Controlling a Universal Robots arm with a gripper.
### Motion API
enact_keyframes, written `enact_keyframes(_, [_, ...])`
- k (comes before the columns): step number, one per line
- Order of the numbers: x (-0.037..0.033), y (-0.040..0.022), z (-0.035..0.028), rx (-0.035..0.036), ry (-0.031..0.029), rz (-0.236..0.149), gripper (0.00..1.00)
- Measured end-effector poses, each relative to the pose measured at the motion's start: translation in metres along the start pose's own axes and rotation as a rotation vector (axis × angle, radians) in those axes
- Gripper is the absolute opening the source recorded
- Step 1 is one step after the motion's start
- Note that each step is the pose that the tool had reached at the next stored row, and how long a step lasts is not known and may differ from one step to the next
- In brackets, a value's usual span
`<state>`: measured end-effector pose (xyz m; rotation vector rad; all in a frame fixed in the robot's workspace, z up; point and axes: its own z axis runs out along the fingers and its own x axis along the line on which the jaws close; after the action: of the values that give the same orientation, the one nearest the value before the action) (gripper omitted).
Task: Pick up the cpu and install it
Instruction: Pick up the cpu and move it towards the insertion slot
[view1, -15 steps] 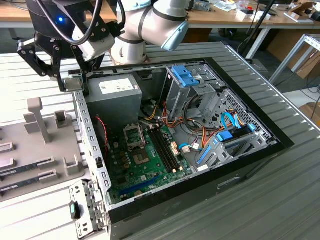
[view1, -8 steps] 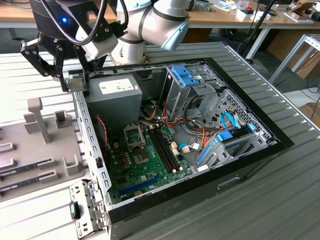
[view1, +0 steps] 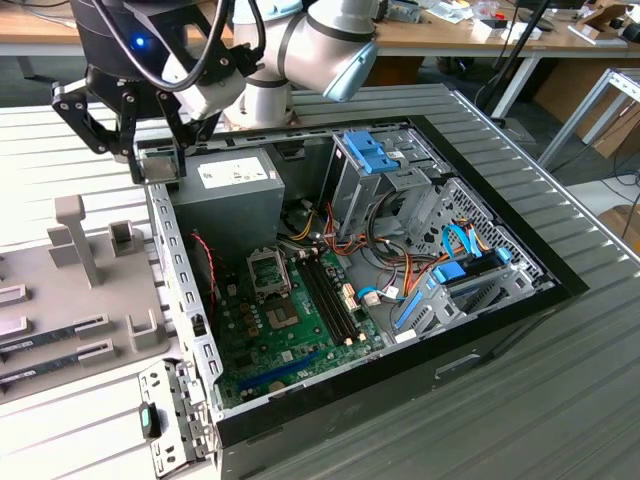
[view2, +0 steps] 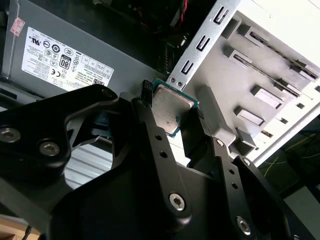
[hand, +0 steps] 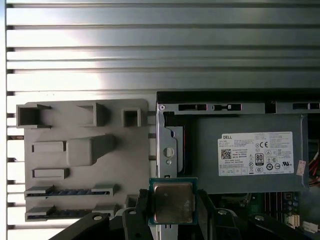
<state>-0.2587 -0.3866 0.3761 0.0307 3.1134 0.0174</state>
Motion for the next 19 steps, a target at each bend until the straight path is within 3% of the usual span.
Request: enact_keyframes(19, [-0.0095, -0.0015, 0.0018, 0.0071, -0.0002, 0.000, 0.47])
